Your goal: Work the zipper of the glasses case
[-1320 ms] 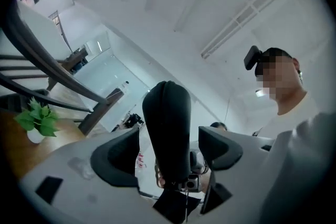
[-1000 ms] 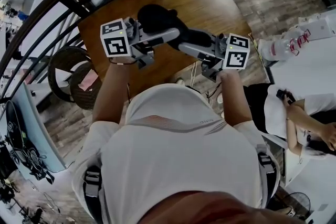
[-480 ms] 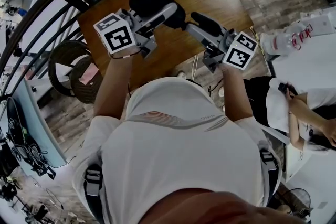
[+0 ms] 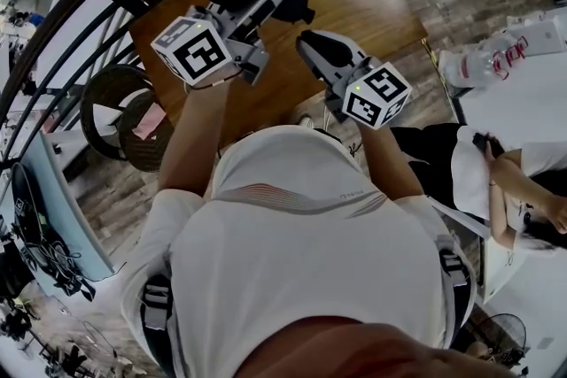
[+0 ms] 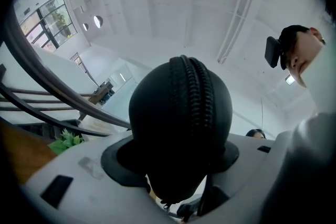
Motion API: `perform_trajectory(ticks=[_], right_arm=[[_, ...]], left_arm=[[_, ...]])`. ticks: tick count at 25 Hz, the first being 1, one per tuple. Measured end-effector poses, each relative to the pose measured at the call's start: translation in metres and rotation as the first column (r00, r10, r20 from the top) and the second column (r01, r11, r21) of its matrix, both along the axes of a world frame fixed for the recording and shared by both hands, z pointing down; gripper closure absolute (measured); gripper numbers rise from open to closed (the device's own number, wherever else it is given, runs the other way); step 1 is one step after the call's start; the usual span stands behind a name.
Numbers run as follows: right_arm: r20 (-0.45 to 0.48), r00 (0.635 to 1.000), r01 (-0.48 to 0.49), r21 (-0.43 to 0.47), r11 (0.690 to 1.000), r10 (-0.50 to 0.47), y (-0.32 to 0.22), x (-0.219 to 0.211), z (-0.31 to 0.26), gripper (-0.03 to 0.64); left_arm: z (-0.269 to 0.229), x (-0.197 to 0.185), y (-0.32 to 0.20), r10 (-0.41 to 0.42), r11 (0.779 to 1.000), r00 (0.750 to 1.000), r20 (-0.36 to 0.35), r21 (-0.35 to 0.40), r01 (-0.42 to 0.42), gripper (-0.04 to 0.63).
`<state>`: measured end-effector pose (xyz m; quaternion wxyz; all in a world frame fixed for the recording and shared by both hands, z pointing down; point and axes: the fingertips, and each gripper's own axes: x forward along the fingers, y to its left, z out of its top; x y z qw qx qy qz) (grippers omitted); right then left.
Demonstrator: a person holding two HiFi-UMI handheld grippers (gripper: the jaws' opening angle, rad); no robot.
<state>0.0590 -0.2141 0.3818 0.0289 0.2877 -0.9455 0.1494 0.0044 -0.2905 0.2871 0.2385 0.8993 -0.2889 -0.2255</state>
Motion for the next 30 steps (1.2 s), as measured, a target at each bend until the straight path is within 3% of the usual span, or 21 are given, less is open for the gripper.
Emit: perform_trajectory(ticks=[10, 12, 15, 24, 30], right_arm=[[-0.094, 0.987, -0.128, 0.050, 0.990, 0.133, -0.019, -0.006, 0.010, 0.509], [-0.086, 0.987, -0.133, 0.054, 0.990, 0.138, -0.019, -0.006, 0.007, 0.511], [-0.105, 0.985, -0.129, 0.081, 0.988, 0.137, -0.017, -0.007, 0.005, 0.566], [-0.204, 0.964, -0.140, 0.156, 0.978, 0.170, -0.019, 0.000, 0.004, 0.566], [-0.256, 0.946, -0.145, 0.210, 0.967, 0.197, -0.023, 0.015, 0.001, 0.566]], left_arm=[[0.005, 0.010, 0.009, 0.007, 1.000, 1.000, -0.015, -0.029, -0.008, 0.323], [0.005, 0.009, 0.009, 0.001, 0.999, 1.000, -0.017, -0.032, -0.002, 0.324], [0.006, 0.008, 0.009, -0.005, 0.999, 1.000, -0.018, -0.035, 0.004, 0.324], [0.007, 0.009, 0.012, 0.000, 0.999, 1.000, 0.008, -0.033, 0.000, 0.328], [0.016, 0.012, 0.019, 0.046, 0.997, 0.999, 0.022, -0.065, -0.044, 0.329]])
